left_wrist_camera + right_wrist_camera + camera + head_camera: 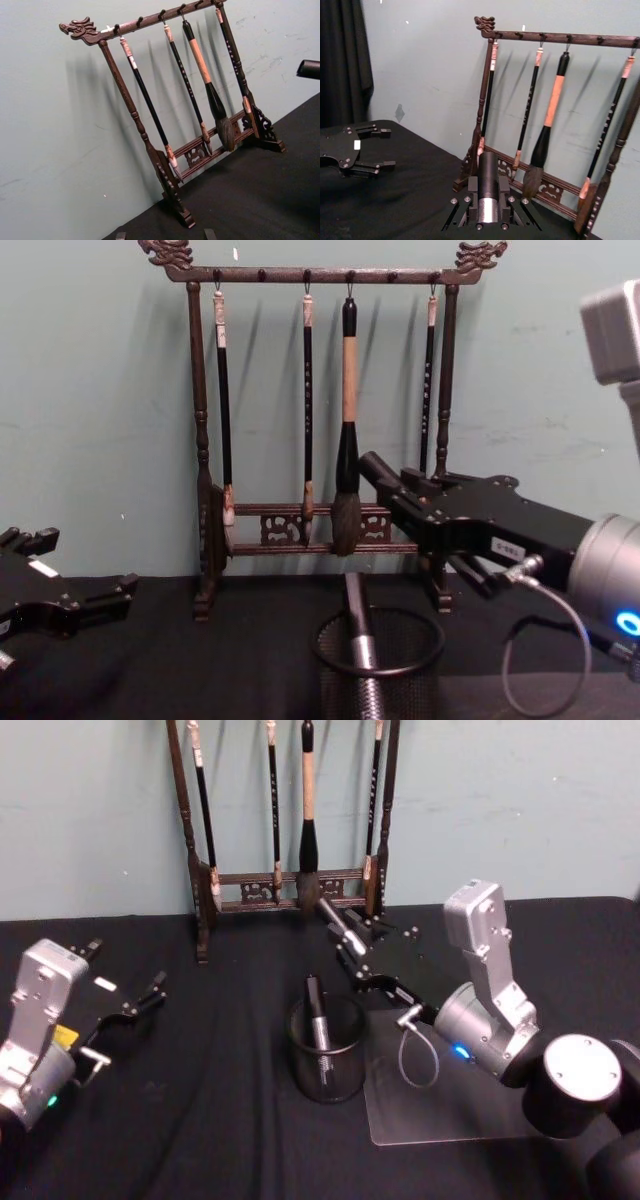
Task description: Pick up the water-based marker from the table and place it into the pen holder.
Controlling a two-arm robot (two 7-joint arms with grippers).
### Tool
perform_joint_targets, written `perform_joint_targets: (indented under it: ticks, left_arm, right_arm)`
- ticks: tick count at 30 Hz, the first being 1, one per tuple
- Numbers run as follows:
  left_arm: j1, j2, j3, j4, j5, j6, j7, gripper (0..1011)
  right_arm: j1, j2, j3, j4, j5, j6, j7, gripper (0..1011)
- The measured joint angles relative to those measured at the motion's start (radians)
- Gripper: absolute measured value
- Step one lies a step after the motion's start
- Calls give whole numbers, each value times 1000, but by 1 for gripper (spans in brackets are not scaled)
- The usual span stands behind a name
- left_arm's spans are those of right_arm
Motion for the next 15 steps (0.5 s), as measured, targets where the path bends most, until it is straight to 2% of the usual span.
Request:
perform_joint_targets:
  ticks: [15]
  left_arm:
    - [0,0,0,0,0,0,0,1009]
  right_arm:
    - [40,-18,-33,45,-4,-12,20,239]
